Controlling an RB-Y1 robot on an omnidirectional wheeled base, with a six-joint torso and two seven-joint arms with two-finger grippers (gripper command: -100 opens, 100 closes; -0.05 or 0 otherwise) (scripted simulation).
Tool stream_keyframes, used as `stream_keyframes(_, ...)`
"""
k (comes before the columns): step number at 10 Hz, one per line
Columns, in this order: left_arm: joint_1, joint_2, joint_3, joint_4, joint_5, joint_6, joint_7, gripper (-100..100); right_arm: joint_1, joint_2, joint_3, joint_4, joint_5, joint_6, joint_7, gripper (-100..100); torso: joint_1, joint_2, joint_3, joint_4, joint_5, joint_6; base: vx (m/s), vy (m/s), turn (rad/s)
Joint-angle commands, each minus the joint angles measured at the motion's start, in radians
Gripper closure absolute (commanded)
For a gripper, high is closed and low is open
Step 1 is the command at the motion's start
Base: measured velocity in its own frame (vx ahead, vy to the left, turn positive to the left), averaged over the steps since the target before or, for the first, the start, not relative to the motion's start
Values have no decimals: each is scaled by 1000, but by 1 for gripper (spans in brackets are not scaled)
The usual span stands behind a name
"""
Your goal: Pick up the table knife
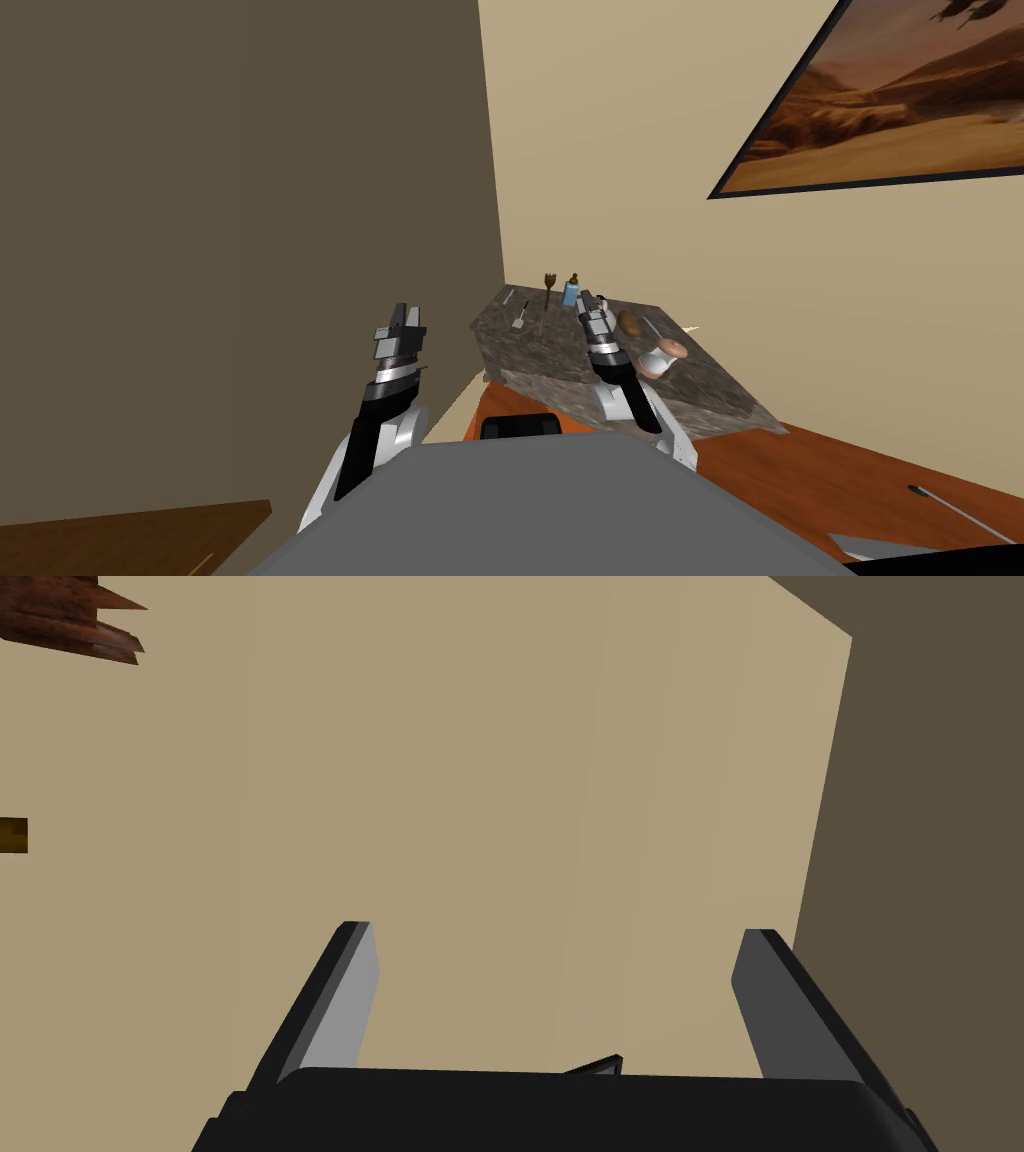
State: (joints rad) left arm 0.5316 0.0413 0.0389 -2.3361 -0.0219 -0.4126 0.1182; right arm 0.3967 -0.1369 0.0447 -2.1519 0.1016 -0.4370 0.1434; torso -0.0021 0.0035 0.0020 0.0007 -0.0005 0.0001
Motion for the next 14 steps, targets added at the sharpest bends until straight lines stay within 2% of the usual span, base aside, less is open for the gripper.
stream_keyframes(1,0,0,0,0,0,0,0,0,-10,-9,1,10,-2,37,12,-100,0,0,0,0,0,0,-43,-18,-14)
stream_keyframes(2,0,0,0,0,0,0,0,0,-40,-18,1,31,-4,75,30,-100,1,-1,0,0,0,0,-35,-14,-33)
stream_keyframes(3,0,0,0,0,0,0,0,0,-40,-18,1,31,-4,85,30,-100,1,-1,-1,0,0,0,-33,-10,-14)
stream_keyframes(4,0,0,0,0,0,0,0,0,-73,-25,2,54,-6,131,50,-100,1,-1,-1,0,0,0,-42,-15,-29)
stream_keyframes(5,0,0,0,0,0,0,0,0,-73,-25,2,54,-6,137,50,-100,1,-1,-1,0,0,0,-33,-11,-14)
stream_keyframes(6,0,0,0,0,0,0,0,0,-108,-30,2,79,-8,178,71,-100,1,-1,-1,0,0,0,-40,-17,-31)
stream_keyframes(7,0,0,0,0,0,0,0,0,-108,-30,2,79,-8,191,71,-100,1,-1,-1,0,0,0,-29,-19,-14)
stream_keyframes(8,0,0,0,0,0,0,0,0,-144,-33,2,106,-10,231,93,-100,1,-2,-1,0,0,0,-32,-18,-28)
stream_keyframes(9,0,0,0,0,0,0,0,0,-144,-33,2,106,-10,247,93,-100,1,-2,-1,0,0,0,-31,-12,-13)
stream_keyframes(10,0,0,0,0,0,0,0,0,-182,-35,3,135,-12,285,116,-100,1,-2,-1,0,0,0,-43,-21,-25)
stream_keyframes(11,0,0,0,0,0,0,0,0,-182,-35,3,135,-12,306,116,-100,1,-1,-1,0,0,0,-33,-13,-6)
stream_keyframes(12,0,0,0,0,0,0,0,0,-221,-36,3,166,-14,337,140,-100,1,-1,-1,0,0,0,-30,-9,-21)
stream_keyframes(13,0,0,0,0,0,0,0,0,-221,-36,3,166,-14,366,140,-100,2,-2,-1,0,0,0,-23,-9,-11)
stream_keyframes(14,0,0,0,0,0,0,0,0,-261,-37,3,199,-16,393,166,-100,2,-2,-1,0,0,0,-27,-13,-16)
